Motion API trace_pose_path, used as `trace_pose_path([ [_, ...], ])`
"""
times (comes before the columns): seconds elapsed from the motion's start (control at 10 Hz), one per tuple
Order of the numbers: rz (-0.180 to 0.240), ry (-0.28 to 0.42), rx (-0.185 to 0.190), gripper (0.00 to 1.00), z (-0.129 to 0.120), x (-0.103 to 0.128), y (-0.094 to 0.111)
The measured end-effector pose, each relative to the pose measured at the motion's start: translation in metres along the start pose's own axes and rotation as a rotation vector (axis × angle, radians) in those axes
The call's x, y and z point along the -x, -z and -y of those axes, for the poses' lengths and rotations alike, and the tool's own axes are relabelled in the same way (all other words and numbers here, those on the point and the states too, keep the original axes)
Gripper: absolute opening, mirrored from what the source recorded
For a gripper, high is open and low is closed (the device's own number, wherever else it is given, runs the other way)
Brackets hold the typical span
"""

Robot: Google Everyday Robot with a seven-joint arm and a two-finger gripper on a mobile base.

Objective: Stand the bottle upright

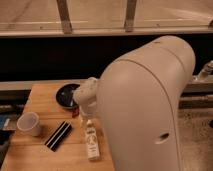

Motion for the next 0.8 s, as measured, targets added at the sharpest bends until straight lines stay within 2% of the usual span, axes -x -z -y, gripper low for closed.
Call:
trace_pose_path([
  [0.4, -0.051, 0.017, 0.029, 0.61, -0.012, -0.001, -0.021],
  [0.8, -0.080, 0.014, 0.025, 0.61, -0.014, 0.000, -0.034],
])
